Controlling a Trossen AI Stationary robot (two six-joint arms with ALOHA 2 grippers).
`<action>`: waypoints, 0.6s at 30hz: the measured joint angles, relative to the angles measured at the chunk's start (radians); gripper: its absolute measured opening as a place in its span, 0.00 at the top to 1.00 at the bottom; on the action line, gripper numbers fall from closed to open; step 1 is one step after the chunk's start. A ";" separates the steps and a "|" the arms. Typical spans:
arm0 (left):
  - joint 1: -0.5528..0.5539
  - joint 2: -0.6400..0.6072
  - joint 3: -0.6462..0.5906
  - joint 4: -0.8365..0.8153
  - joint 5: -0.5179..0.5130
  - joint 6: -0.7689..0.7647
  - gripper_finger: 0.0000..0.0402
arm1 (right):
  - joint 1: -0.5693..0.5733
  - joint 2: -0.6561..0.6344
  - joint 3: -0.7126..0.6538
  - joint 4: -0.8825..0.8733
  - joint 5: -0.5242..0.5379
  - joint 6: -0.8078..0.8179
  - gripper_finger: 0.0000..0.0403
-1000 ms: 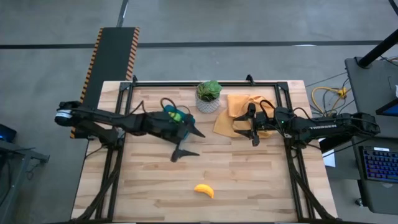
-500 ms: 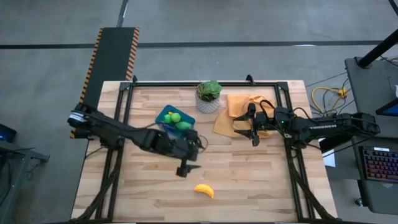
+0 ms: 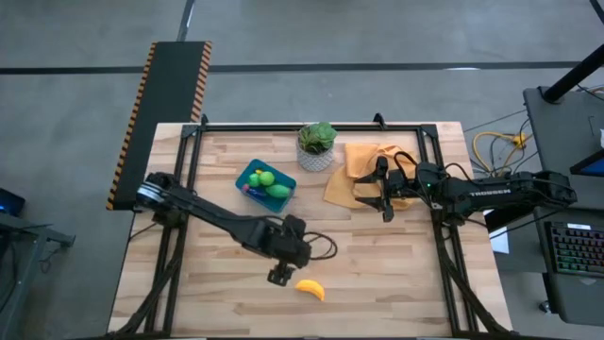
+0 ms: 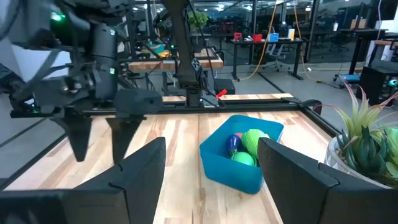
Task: Pick and placing Produce into tupperware
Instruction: Put the yellow banana into the blue bin
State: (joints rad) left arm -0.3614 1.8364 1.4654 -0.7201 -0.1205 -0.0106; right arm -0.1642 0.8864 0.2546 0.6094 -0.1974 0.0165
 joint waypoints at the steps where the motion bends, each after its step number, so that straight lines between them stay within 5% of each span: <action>1: -0.001 0.012 0.027 -0.024 0.013 -0.016 0.15 | 0.000 0.000 0.000 0.000 0.000 0.000 0.39; 18: -0.045 0.179 0.181 -0.074 0.052 -0.261 0.15 | 0.000 0.000 0.000 -0.008 0.000 -0.017 0.39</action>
State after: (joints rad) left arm -0.4060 2.0152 1.6461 -0.7945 -0.0682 -0.2712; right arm -0.1642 0.8864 0.2546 0.6018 -0.1974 -0.0006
